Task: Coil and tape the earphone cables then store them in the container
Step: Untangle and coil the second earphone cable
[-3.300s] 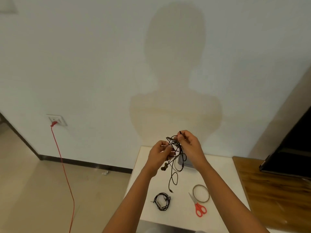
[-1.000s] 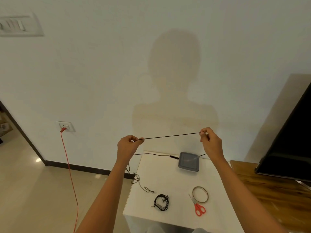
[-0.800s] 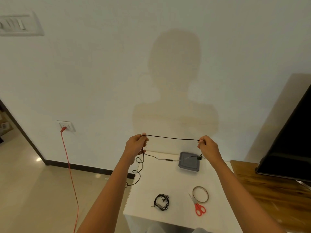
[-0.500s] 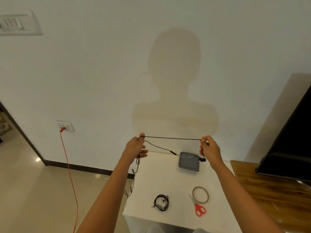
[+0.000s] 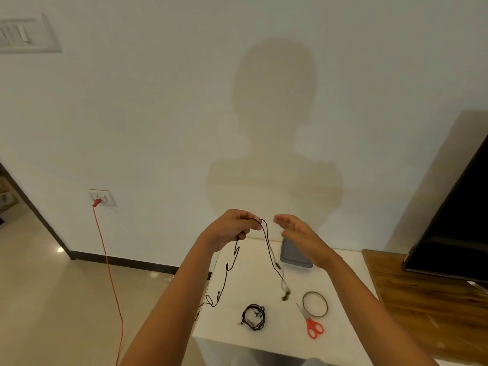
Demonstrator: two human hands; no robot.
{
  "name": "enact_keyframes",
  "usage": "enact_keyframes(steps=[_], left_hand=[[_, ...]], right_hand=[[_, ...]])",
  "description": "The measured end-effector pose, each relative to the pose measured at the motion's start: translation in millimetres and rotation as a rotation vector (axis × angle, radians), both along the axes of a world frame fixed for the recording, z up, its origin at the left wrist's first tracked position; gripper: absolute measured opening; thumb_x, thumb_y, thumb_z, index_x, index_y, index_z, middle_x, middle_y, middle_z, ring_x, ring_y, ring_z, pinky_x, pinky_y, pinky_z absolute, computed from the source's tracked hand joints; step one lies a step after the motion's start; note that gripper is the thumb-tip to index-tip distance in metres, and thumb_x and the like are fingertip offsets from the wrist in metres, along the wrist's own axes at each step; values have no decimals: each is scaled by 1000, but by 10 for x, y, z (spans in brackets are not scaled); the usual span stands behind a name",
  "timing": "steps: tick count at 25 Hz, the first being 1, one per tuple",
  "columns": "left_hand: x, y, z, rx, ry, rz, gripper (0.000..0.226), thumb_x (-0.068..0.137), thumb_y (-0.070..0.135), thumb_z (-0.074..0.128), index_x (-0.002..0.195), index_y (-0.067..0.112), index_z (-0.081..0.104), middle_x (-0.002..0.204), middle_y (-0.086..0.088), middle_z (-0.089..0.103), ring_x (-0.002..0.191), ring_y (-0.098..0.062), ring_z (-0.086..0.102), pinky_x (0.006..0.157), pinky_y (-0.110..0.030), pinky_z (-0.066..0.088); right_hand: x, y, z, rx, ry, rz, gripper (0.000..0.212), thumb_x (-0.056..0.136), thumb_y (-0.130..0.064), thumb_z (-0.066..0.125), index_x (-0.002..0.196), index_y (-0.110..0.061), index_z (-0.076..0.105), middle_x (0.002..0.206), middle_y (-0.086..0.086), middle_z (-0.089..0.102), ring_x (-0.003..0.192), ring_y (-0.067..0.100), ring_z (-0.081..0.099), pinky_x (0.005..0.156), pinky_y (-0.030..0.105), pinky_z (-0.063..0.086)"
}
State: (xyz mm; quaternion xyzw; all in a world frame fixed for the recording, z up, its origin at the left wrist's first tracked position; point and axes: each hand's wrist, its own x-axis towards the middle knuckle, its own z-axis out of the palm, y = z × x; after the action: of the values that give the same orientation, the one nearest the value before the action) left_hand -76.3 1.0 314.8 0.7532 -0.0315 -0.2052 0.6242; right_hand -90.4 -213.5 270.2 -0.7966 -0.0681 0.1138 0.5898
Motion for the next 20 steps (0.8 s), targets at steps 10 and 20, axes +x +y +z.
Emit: enact_keyframes(steps=[10,20], left_hand=[[-12,348,-386,538,-370,-22,27,94,39,53,78,22,67,81,-2,69,73,-13,59,66,-21,44],[-50,-27,-336,249,-357,-14,35,97,35,47,67,24,62,67,4,51,65,-11,45,61,-24,37]], right_hand=[[235,-239,146,-66,-394,-585,23,99,-15,44,88,-14,64,77,-1,61,75,19,56,74,37,49],[69,153,-155,-212,-150,74,36,95,-18,53,131,-19,50,133,-3,56,125,11,51,102,25,42]])
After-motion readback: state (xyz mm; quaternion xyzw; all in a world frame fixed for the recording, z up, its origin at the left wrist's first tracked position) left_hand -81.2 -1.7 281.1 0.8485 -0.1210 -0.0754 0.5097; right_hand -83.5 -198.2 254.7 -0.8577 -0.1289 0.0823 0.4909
